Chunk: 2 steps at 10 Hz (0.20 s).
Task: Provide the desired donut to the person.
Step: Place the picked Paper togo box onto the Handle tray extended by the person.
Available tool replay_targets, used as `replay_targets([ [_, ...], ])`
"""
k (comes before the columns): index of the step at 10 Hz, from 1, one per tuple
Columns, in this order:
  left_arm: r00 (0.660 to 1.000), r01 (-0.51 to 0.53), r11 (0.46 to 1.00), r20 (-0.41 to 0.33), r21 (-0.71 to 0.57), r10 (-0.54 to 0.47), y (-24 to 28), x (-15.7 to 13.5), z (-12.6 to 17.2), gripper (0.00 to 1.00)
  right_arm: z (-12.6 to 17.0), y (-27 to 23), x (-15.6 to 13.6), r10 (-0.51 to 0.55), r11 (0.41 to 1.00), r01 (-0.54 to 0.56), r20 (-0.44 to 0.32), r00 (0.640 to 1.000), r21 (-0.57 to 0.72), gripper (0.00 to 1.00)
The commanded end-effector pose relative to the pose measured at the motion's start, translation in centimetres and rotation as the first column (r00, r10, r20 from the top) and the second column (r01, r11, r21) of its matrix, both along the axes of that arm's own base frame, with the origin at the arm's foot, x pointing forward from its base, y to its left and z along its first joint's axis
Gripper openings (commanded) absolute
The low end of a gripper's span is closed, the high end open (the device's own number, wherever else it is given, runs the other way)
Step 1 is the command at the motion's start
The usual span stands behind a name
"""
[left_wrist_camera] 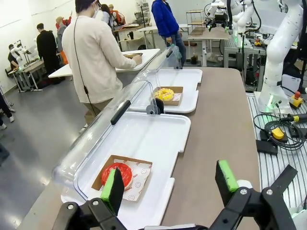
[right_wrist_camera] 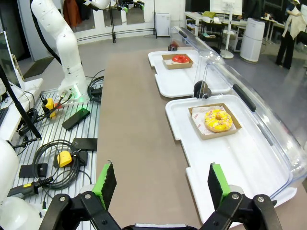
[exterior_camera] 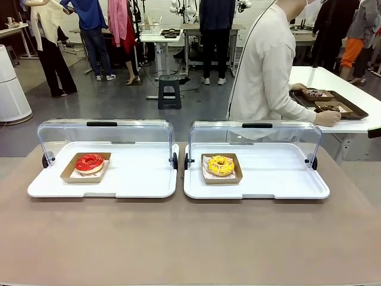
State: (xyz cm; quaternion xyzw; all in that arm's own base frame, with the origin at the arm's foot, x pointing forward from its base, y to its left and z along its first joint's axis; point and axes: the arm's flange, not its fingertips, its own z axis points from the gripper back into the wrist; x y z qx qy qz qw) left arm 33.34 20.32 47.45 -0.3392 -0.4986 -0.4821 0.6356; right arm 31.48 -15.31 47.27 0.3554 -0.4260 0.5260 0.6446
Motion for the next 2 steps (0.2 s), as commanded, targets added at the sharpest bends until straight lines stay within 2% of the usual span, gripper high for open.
replay_targets([
  [1,1.000,-0.004,1.000,-0.003,-0.012,0.004,0.06,-0.09,0.13,1.00,0.02,0.02,0.22,0.003,1.000,-0.003,0.011,1.000,0.003,1.00],
  [2,1.000,-0.004,1.000,-0.003,-0.012,0.004,0.06,-0.09,0.13,1.00,0.02,0.02,0.22,0.003,1.000,-0.003,0.011,1.000,0.003,1.00],
])
